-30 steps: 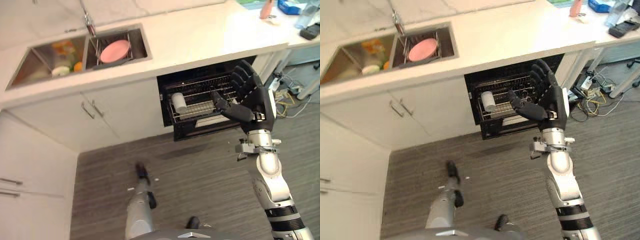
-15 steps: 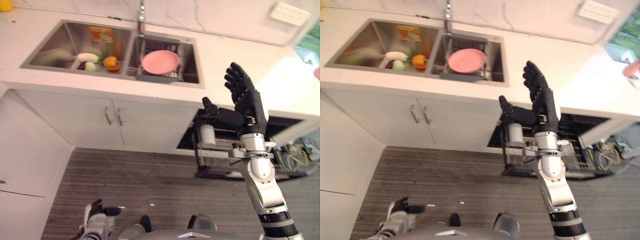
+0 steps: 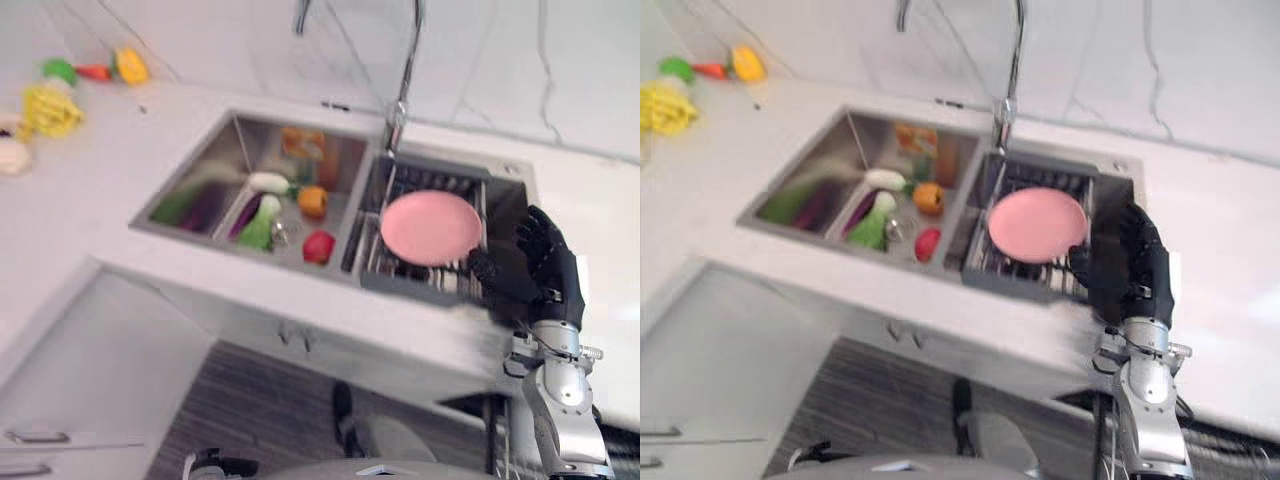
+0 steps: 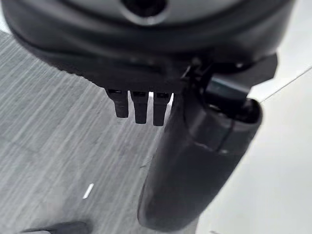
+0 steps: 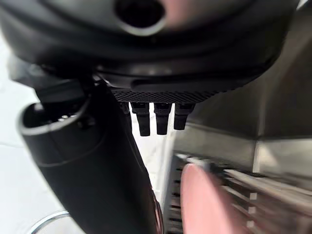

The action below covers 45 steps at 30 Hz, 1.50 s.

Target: Place the dishes in the dishwasher.

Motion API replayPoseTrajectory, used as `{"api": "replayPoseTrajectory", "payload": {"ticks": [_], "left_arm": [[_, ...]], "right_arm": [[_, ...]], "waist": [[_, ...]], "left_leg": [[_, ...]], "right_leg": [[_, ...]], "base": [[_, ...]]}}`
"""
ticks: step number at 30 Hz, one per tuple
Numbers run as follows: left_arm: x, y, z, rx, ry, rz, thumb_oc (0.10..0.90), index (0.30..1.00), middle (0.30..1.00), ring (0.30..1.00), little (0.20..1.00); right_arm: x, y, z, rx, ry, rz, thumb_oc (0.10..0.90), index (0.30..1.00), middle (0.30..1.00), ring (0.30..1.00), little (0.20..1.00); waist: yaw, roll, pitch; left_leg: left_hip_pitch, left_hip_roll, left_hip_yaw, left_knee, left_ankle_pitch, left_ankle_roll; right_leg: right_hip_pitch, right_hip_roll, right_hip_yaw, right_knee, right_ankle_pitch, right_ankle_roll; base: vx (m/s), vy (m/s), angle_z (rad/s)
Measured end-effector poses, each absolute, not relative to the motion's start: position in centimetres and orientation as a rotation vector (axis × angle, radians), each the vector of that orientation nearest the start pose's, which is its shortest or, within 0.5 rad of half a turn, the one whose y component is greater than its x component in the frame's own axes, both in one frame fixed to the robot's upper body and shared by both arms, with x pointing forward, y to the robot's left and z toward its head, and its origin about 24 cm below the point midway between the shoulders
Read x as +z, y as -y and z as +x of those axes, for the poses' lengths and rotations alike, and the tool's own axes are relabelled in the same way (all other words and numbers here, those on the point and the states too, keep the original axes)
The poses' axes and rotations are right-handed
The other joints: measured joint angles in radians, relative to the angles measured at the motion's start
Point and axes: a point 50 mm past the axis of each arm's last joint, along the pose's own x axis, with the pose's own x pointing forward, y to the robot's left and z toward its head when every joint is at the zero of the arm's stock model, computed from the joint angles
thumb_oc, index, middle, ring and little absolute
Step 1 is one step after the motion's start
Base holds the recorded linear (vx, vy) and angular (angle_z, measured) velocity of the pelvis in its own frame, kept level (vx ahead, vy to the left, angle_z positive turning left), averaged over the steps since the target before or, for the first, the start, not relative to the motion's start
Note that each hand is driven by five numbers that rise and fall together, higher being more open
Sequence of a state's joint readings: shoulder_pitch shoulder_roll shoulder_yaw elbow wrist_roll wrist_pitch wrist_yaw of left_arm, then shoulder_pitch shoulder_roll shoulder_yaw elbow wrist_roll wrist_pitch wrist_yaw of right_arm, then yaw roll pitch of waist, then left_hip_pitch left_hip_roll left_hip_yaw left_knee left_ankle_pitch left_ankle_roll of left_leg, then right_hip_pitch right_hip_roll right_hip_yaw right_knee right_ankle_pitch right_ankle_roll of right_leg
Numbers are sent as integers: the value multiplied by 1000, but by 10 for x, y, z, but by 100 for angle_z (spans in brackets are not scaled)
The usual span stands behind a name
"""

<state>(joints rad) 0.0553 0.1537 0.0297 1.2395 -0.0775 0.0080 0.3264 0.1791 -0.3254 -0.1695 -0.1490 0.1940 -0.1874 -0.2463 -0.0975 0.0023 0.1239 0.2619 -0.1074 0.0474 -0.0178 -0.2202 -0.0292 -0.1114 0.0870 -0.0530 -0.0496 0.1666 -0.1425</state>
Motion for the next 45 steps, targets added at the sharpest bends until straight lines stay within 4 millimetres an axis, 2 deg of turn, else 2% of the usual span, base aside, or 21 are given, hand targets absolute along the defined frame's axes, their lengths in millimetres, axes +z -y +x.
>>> {"api": "replayPoseTrajectory", "payload": {"ticks": [1,2,3,4,8,9,10,11,12,13,14,15,18,19,20,22,28,30,33,39,45], "left_arm": [[-168,-227,53,473,-1298,236,800,900,900,900,900],[-170,-224,46,480,-1324,219,800,900,900,900,900],[-170,-224,46,480,-1324,219,800,900,900,900,900],[-168,-232,44,491,-1331,234,800,900,900,900,900],[-166,-237,54,497,-1294,249,800,900,900,900,900],[-147,-259,108,478,-1114,333,800,900,900,900,900],[-140,-269,117,469,-1048,379,800,900,900,900,900],[-143,-257,118,444,-1052,354,800,900,900,900,900],[-143,-257,118,444,-1052,354,800,900,900,900,900],[-148,-243,111,435,-1057,316,800,900,900,900,900],[-155,-223,107,409,-1090,282,800,900,900,900,900],[-161,-210,98,365,-1137,293,800,900,900,900,900],[-160,-226,87,399,-1161,303,800,900,900,900,900],[-155,-239,98,412,-1135,332,800,900,900,900,900],[-151,-252,99,450,-1124,346,800,900,900,900,900],[-153,-256,90,462,-1172,360,800,900,900,900,900],[-164,-238,59,447,-1277,311,800,900,900,900,900],[-167,-237,38,446,-1326,321,800,900,900,900,900],[-168,-235,34,463,-1342,293,800,900,900,900,900],[-163,-253,50,482,-1315,319,800,900,900,900,900],[-160,-262,49,506,-1313,342,800,900,900,900,900]], "right_arm": [[88,258,216,-384,255,-150,800,900,900,900,900],[95,256,221,-391,288,-142,800,900,900,900,900],[95,256,221,-391,288,-142,800,900,900,900,900],[109,259,217,-394,349,-167,800,900,900,900,900],[117,266,215,-426,387,-181,800,900,900,900,900],[124,272,218,-502,435,-134,800,900,900,900,900],[123,259,239,-477,434,-64,800,900,900,900,900],[127,244,257,-422,452,-31,800,900,900,900,900],[127,244,257,-422,452,-31,800,900,900,900,900],[130,234,275,-371,440,-33,800,900,900,900,900],[135,231,282,-310,442,-84,800,900,900,900,900],[142,243,268,-308,470,-157,800,900,900,900,900],[128,239,254,-348,446,-103,800,900,900,900,900],[127,242,252,-378,444,-85,800,900,900,900,900],[123,242,251,-409,430,-57,800,900,900,900,900],[124,244,249,-391,436,-92,800,900,900,900,900],[120,249,227,-406,426,-133,800,900,900,900,900],[115,246,230,-410,408,-109,800,900,900,900,900],[104,246,230,-430,356,-101,800,900,900,900,900],[104,222,234,-290,359,-102,800,900,900,900,900],[104,223,234,-280,350,-123,800,900,900,900,900]], "waist": [[-3,27,-6],[3,19,-15],[3,19,-15],[-13,-14,-8],[22,-49,7],[-44,-95,64],[15,-162,102],[13,-196,110],[13,-196,110],[97,-116,122],[126,8,122],[113,107,120],[93,-10,153],[73,-62,169],[83,-107,161],[72,-63,143],[4,-65,54],[33,-53,56],[39,-42,58],[49,-95,27],[33,-90,14]], "left_leg": [[-36,27,-2,2,78,-5],[-126,31,87,269,46,-30],[-126,31,87,269,46,-30],[-315,55,166,674,136,-150],[-495,99,164,811,79,-144],[-572,119,193,591,40,-55],[-519,51,150,460,7,-10],[-437,-95,-10,228,48,135],[-437,-95,-10,228,48,135],[-274,-107,-331,-2,174,152],[-163,3,-360,-71,347,134],[-104,76,-283,-78,249,82],[-186,18,-82,55,187,-14],[-263,-8,-70,150,187,-3],[-250,-23,-75,8,169,109],[-216,82,27,-71,261,78],[-241,30,61,-73,224,82],[-272,75,170,-68,267,146],[-298,132,270,-61,269,148],[-296,125,317,-76,303,88],[-319,148,246,-80,345,27]], "right_leg": [[49,28,20,-34,-11,6],[97,24,54,-53,-25,0],[97,24,54,-53,-25,0],[137,-12,83,-44,-60,-5],[181,-32,172,-44,-103,-29],[145,-38,118,-41,-102,-9],[158,-62,223,-44,-90,-7],[149,-112,290,-38,-81,37],[149,-112,290,-38,-81,37],[99,-45,390,22,-34,162],[66,53,374,115,-101,271],[65,49,264,161,-186,245],[57,5,259,143,-145,67],[52,-31,276,143,-135,69],[37,-39,329,128,-133,93],[25,33,337,163,-178,164],[-23,-11,409,61,-153,246],[-70,-20,299,0,-143,297],[-72,-165,-162,123,-160,257],[138,-309,-105,69,-81,342],[146,-266,-118,9,-121,299]], "base": [[135,-105,-92],[103,-103,-80],[189,-123,-69],[141,-69,-17],[197,67,-29],[287,207,39],[355,238,10],[229,125,-101],[150,138,-167],[85,106,-218],[131,227,-199],[50,123,-55],[89,223,-28],[49,123,-31],[67,166,-57],[51,201,-124],[-77,78,-117],[-117,-30,-217],[-56,8,-136],[-8,-40,-40],[14,-94,-14]]}}
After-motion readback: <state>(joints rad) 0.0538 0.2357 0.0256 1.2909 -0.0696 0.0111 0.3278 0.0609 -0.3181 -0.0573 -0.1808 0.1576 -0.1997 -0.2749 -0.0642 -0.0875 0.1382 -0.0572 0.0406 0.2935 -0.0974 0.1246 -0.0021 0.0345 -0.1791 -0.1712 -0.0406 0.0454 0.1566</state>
